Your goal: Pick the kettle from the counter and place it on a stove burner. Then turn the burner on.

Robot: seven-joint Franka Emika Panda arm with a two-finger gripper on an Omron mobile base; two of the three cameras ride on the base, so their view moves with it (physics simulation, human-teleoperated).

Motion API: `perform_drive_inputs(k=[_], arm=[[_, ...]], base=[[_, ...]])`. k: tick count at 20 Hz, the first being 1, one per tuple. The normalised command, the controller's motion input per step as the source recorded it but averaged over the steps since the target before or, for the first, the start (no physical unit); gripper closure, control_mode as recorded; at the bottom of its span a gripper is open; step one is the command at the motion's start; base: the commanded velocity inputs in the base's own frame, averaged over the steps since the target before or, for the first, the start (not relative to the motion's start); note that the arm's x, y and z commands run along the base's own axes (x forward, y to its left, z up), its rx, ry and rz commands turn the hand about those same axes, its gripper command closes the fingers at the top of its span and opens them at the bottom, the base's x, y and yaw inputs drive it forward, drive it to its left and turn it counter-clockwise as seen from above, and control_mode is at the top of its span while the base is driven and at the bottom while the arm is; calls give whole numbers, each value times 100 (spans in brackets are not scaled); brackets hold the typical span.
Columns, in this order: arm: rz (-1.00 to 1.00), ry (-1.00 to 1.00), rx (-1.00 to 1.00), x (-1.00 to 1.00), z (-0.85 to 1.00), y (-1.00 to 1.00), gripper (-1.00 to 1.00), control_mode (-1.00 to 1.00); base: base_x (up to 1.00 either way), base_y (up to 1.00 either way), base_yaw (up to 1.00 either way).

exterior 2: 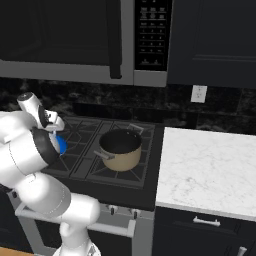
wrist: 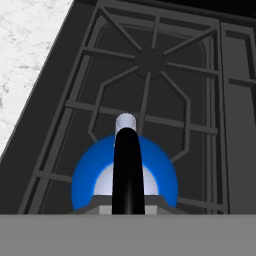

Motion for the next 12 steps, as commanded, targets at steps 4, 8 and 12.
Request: perform_drive_inputs(k=[4,8,12], arm=[[-2,-9,0,0,0,-6,100,-100],[0,-5,0,0,-3,0,100,-100],[0,0,1,0,-19,0,100,-100]], base=[[0,0,0],[0,0,0],[0,0,0]])
